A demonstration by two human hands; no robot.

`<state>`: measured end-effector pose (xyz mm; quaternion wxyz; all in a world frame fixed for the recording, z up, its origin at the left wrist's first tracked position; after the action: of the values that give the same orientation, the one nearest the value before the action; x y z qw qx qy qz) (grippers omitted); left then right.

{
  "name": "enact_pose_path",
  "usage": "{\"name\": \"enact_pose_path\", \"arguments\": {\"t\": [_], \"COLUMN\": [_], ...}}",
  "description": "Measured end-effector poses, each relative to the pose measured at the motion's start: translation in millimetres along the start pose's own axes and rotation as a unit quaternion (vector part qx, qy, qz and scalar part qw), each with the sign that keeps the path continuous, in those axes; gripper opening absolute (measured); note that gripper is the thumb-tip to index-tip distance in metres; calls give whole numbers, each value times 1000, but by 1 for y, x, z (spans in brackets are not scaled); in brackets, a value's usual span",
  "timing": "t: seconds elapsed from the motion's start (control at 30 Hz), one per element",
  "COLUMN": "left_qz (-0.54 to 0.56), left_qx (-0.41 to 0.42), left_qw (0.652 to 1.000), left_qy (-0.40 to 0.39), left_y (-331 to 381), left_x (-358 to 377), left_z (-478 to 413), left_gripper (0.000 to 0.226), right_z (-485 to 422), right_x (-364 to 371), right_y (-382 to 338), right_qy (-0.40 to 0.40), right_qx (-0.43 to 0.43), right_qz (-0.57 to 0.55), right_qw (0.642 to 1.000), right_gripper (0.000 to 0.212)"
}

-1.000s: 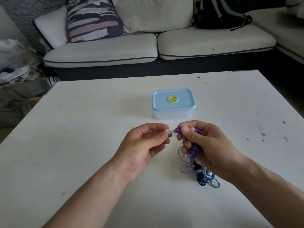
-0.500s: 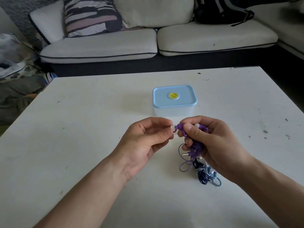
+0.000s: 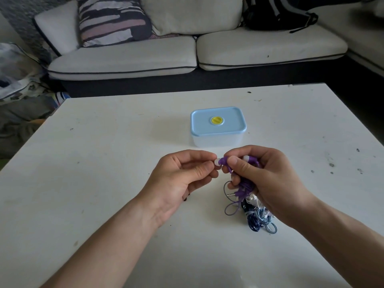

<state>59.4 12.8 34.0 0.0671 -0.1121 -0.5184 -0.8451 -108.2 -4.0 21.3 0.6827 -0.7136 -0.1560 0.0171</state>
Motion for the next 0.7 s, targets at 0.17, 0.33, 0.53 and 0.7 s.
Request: {"name": "enact_pose_path", "arguments": {"t": [0.17,0.33,0.53,0.7], "left_qz": [-28,-50,-72,-73], "left_qx": [10,5,-13,-12], "left_qw": [1000,998,996,996], "left_qy": [-5,-33,-56,-52], "left_y": [1,3,2,1], "left_x": [0,-1,-2,-1], "left_z": [-1,-2,-3,-4], "left_gripper": [12,12,14,16], "right_z": [-1,-1,-1,-1], "right_x": [-1,-2,-2,-2], "right_y": [1,1,2,-1], "right_qy": [-5,-35,-74,-77], "right_qx": [7,33,45,27], "right_qz": [8,-8,11,53], "right_qw": [1000,999,996,995], "right_gripper": [12,20,19,13]}}
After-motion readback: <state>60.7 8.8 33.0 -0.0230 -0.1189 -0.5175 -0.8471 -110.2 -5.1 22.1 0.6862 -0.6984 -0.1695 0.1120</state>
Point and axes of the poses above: each hand's wrist, its own z-axis away from the middle knuckle, its own x-axis out of the palm, y = z × x, the point moved 3 cm from there along -z, towards the middle knuckle, and after that the axes turned 9 degrees about -x, right-handed, at the moved point
